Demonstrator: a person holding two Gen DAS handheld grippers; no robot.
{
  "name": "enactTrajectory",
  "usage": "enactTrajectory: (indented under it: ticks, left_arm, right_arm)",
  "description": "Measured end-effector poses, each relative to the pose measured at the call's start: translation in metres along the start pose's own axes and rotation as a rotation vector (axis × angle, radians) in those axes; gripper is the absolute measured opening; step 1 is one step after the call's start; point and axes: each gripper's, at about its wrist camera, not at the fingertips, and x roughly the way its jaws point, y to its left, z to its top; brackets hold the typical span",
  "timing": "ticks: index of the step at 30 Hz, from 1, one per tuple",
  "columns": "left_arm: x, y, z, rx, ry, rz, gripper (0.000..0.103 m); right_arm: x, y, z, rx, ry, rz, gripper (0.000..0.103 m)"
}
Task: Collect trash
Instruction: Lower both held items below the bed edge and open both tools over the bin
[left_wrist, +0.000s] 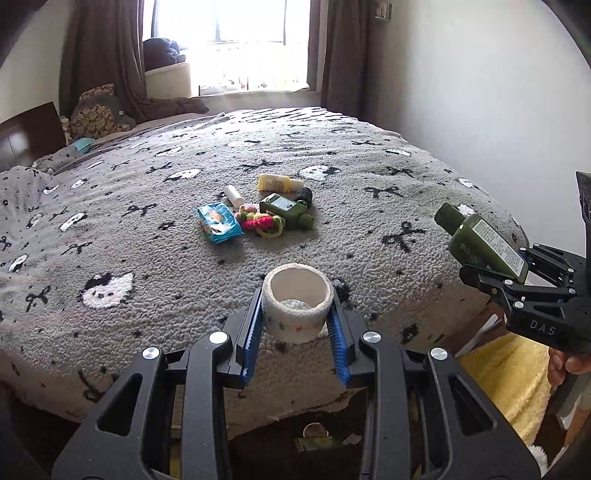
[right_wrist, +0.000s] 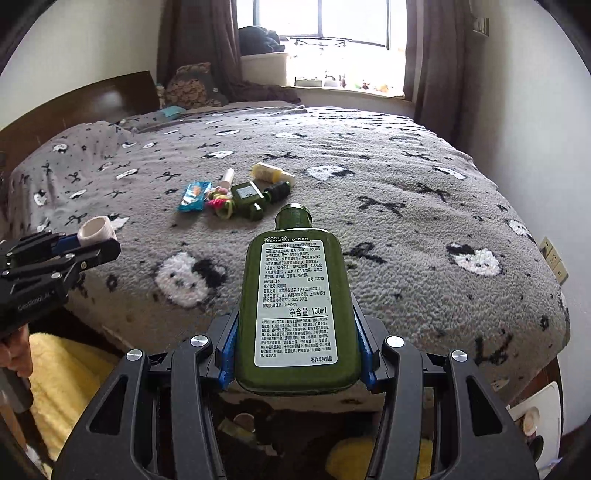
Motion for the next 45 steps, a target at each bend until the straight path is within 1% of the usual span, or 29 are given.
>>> enactTrajectory:
  ticks: [4, 9, 15, 19, 23, 27, 32, 35, 41, 45]
  left_arm:
    - [-0.010, -0.007, -0.020, 0.011, 0.021, -0.011, 0.031]
    - [-0.006, -0.013, -0.050, 0.017, 0.087, -0.015, 0.031]
    - [0.017, -0.011, -0.091, -0.023, 0.204, -0.042, 0.031]
    - [0.035, -0.008, -0.118, -0.040, 0.285, -0.047, 0.031]
    - [0.051, -0.004, -0.140, -0.045, 0.358, -0.050, 0.031]
    - [0.073, -0.004, -0.162, -0.042, 0.442, -0.067, 0.031]
    - [0.094, -0.010, -0.179, -0.047, 0.519, -0.102, 0.031]
    - [0.103, -0.016, -0.186, -0.048, 0.562, -0.126, 0.031]
    - [0.120, -0.022, -0.198, -0.041, 0.643, -0.133, 0.031]
    - [0.125, -0.024, -0.200, -0.047, 0.658, -0.152, 0.031]
  right_arm:
    - [-0.006, 0.010, -0.022, -0.016, 0.029, 0.013, 0.051]
    - [0.002, 0.018, -0.049, -0.025, 0.104, 0.031, 0.051]
    - [0.023, 0.028, -0.077, -0.003, 0.205, 0.073, 0.051]
    - [0.037, 0.035, -0.091, 0.007, 0.262, 0.106, 0.051]
    - [0.051, 0.040, -0.102, 0.013, 0.318, 0.125, 0.051]
    - [0.070, 0.042, -0.118, 0.027, 0.398, 0.142, 0.051]
    - [0.086, 0.042, -0.131, 0.049, 0.461, 0.145, 0.051]
    - [0.100, 0.038, -0.139, 0.085, 0.508, 0.164, 0.051]
    - [0.121, 0.040, -0.149, 0.104, 0.572, 0.159, 0.051]
    - [0.127, 0.038, -0.151, 0.111, 0.593, 0.171, 0.051]
